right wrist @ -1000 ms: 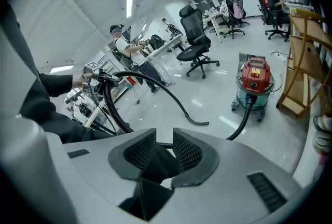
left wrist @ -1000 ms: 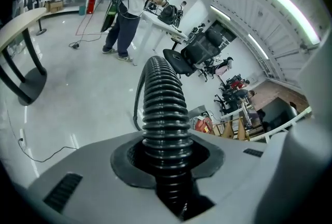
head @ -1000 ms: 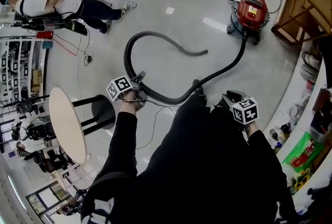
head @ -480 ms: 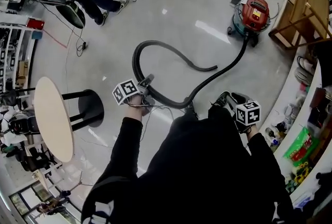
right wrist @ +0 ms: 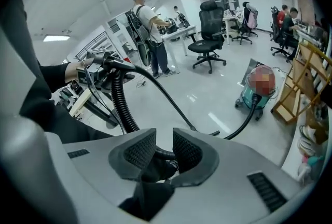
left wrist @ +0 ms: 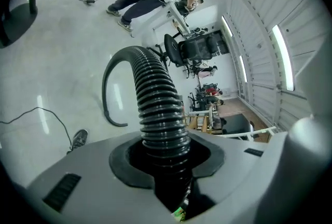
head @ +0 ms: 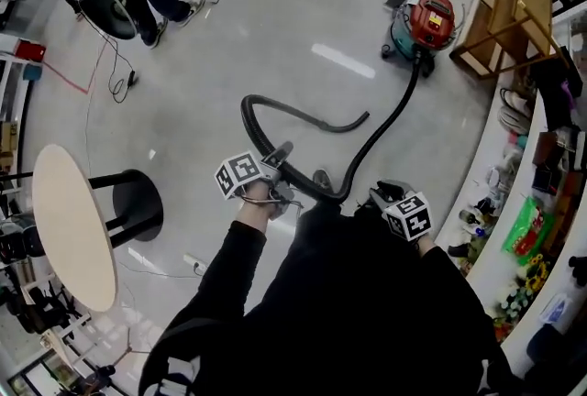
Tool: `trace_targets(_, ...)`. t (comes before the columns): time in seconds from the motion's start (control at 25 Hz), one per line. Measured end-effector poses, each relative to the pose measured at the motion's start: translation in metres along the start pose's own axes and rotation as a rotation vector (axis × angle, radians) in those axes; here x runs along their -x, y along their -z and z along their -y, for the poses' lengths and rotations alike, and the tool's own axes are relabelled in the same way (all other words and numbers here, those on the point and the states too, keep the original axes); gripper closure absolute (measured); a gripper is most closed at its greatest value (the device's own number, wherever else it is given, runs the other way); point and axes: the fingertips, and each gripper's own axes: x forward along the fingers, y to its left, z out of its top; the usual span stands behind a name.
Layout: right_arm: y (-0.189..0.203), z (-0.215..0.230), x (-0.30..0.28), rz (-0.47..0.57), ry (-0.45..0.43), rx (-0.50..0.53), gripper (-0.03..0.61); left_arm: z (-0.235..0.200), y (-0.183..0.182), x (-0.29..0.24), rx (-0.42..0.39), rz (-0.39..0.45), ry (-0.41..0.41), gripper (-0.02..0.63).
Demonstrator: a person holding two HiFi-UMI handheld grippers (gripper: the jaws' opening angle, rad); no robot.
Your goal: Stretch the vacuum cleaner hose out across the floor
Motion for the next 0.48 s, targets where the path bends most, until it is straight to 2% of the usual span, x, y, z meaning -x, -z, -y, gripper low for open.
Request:
trace_targets(0.08, -0.005, -0.008, 0.009, 0.05, -0.007, 0.008, 0.469, 0.016, 0.021, 0.003, -0.007, -0.014, 0.043, 0.468)
trace_targets(0.16, -0.018, -0.022, 0.028, 0.135, -0.038, 0.007, 0.469, 0.039, 0.05, 0.01, -0.067, -0.046, 0.095, 0.465)
trace_targets(0.28, -0.052, -0.045, 0.073, 0.331, -0.121, -0.017, 0.469, 0.077, 0.103, 0.022, -0.249, -0.106, 0.171, 0.461)
trace_targets(0.4, -0.072, -0.064, 0.127, 0.496, -0.234, -0.085, 0.469, 0.104, 0.168, 0.033, -0.438, -0.152, 0.225, 0.457)
trace_targets(0.44, -0.071, -0.071, 0.144, 0.519, -0.287, -0.111, 0.457, 0.108, 0.193, 0.035, -0.497, -0.164, 0.233, 0.456)
trace_targets(0.48, -0.066, -0.077, 0.158, 0.526, -0.346, -0.135, 0.381, 0.111, 0.22, 0.036, -0.556, -0.177, 0.235, 0.455)
